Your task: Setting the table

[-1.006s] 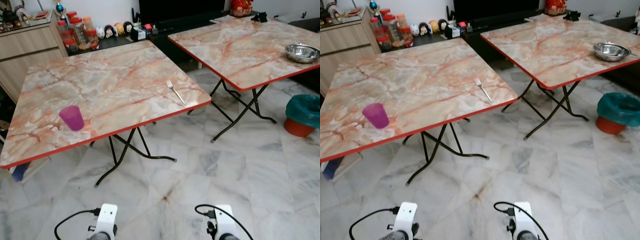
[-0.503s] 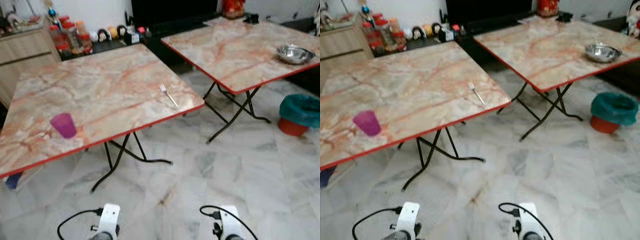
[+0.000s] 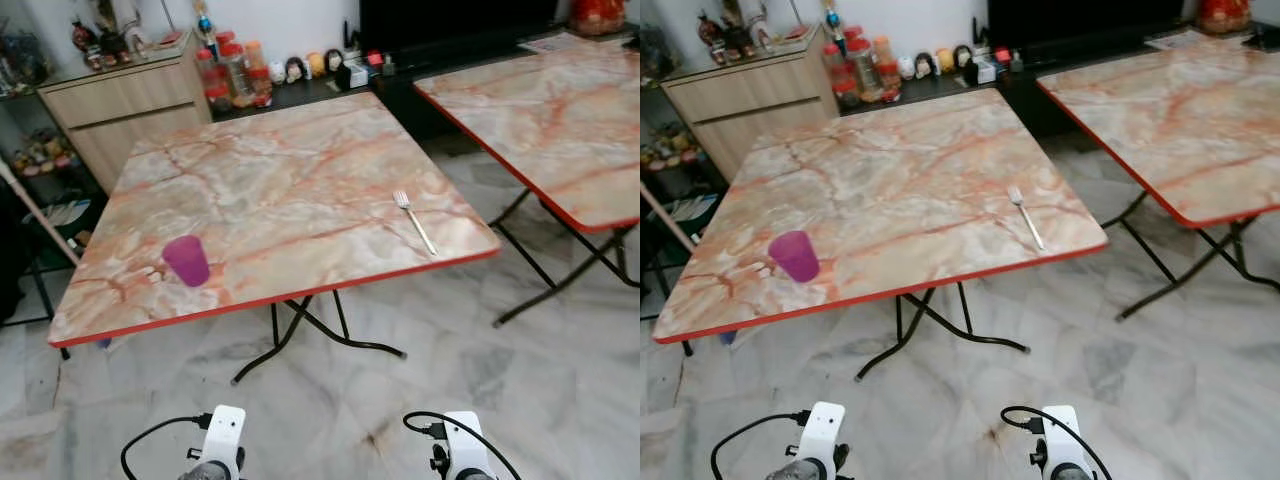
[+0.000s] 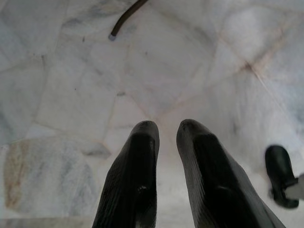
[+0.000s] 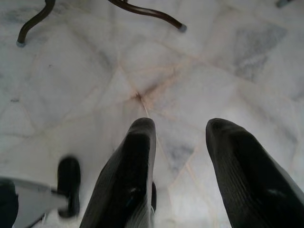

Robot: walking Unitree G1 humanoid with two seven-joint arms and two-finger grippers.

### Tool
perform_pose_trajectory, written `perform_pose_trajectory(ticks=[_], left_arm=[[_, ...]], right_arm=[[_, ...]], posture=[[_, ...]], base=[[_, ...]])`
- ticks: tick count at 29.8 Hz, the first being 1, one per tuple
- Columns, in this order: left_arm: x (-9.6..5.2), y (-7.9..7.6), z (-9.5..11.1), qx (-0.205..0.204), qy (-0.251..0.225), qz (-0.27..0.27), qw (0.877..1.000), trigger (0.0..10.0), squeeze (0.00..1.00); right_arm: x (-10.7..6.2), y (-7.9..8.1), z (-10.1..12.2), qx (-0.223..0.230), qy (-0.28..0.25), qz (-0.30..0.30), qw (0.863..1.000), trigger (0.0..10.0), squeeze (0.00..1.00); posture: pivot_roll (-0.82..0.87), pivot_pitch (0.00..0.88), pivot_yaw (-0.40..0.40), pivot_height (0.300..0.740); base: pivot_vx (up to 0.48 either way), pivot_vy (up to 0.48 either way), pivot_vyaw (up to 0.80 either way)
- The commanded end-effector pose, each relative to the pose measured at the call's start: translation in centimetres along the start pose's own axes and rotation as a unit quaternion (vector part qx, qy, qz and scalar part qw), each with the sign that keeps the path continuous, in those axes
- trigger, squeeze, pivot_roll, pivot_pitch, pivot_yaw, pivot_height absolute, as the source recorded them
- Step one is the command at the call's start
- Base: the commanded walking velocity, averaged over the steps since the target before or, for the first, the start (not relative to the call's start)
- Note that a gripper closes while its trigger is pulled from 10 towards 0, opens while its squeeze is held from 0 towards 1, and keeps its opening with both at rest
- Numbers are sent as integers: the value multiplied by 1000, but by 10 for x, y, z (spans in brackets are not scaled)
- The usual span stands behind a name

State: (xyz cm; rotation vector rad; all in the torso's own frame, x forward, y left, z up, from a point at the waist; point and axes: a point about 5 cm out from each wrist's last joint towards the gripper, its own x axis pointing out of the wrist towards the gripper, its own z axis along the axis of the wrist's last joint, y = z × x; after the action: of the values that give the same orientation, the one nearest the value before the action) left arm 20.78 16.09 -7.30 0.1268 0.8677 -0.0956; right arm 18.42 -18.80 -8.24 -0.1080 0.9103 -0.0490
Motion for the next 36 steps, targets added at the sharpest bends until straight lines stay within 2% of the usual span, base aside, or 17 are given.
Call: perform_pose_trajectory(ticks=[1,11,19,24,28,30,32,36], left_arm=[[-1,8,-4,6,9,10,1000,10000,0],[-1,6,-5,-10,12,8,1000,10000,0],[-1,1,-7,-22,13,7,1000,10000,0],[-2,-1,-10,-24,17,5,1000,10000,0],[-2,1,-11,-26,17,8,999,10000,0],[-3,3,-12,-23,19,10,1000,10000,0],[-3,4,-12,-22,19,10,1000,10000,0],[-3,6,-12,-14,19,10,1000,10000,0]], right_arm=[[1,9,4,5,-4,12,1000,10000,0],[1,7,3,4,-2,9,1000,10000,0],[1,4,3,-15,-4,17,1000,10000,0],[1,5,10,-32,-25,29,999,10000,0],[1,14,25,-80,-76,58,992,10000,0],[-1,15,37,-110,-129,65,983,10000,0],[-2,16,44,-121,-156,68,978,10000,0],[-8,18,63,-155,-235,73,957,10000,0]], posture=[[-80,0,95,740],[-76,0,79,740],[-78,0,43,740],[-76,0,37,740],[-76,0,41,740],[-79,0,43,740],[-86,0,52,740],[-89,0,59,740]], base=[[390,0,0],[372,0,0],[0,0,0],[0,0,0],[0,0,0],[0,0,0],[0,0,0],[0,0,0]])
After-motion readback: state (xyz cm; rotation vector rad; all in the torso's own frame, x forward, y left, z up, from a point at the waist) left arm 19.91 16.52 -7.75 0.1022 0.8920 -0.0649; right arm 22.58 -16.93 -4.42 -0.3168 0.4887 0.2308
